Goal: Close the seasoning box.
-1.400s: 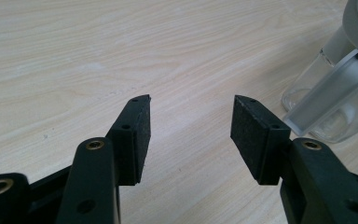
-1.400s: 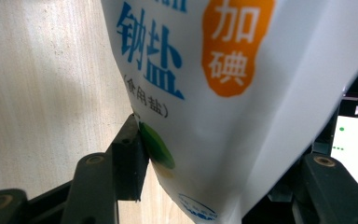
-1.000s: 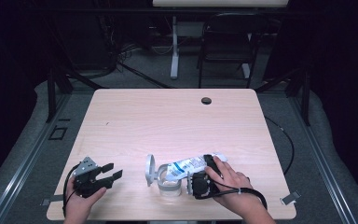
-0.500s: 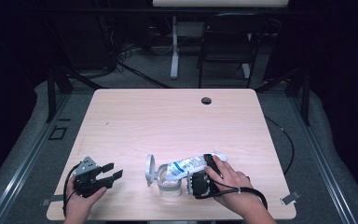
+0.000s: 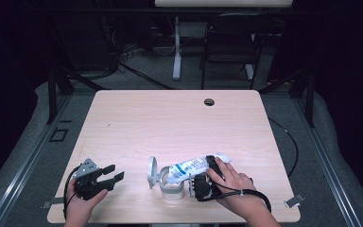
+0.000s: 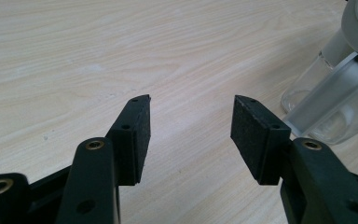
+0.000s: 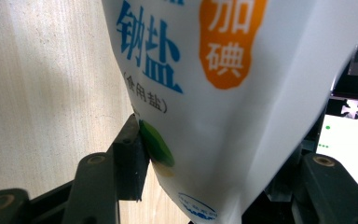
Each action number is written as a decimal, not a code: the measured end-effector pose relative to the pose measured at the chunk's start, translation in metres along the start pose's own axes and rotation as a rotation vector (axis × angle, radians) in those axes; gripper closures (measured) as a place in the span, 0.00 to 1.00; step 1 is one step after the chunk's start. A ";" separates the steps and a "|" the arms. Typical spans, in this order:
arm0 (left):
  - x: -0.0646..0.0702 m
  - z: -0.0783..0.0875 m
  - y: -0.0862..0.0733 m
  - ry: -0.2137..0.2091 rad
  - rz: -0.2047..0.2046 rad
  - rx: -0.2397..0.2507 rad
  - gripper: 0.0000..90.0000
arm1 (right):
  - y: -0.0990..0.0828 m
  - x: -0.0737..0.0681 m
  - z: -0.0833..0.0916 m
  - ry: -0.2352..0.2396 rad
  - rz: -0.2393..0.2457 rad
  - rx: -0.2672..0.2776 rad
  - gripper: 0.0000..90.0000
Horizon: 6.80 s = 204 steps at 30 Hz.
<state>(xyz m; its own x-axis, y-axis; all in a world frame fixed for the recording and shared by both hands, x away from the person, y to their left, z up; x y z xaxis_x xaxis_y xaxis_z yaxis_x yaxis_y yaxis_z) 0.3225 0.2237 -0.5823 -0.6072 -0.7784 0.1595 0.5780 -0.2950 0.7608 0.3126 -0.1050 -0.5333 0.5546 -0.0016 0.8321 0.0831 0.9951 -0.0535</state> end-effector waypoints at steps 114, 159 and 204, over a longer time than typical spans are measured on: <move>-0.003 0.002 -0.001 0.011 0.000 -0.009 0.53 | 0.002 0.007 0.008 -0.087 0.106 -0.018 0.52; -0.004 0.001 -0.002 0.013 0.007 -0.004 0.53 | 0.003 0.008 0.012 -0.129 0.155 -0.024 0.53; -0.004 0.001 -0.001 0.014 0.013 0.001 0.53 | 0.004 0.009 0.012 -0.142 0.177 -0.022 0.54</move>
<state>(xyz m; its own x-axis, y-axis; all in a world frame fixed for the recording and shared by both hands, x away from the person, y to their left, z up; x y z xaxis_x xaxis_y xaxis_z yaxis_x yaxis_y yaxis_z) 0.3239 0.2280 -0.5836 -0.5918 -0.7900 0.1604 0.5852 -0.2843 0.7594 0.3079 -0.0997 -0.5198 0.4397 0.1881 0.8782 0.0139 0.9763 -0.2160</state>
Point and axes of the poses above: each handheld gripper's, and its own axes: z roughly backward along the jaws, y roughly out of its top, x roughly to its right, the point moved 7 cm from there along -z, roughly forward along the jaws, and after that the axes turned 6 degrees about -x, right-handed, at the moved point
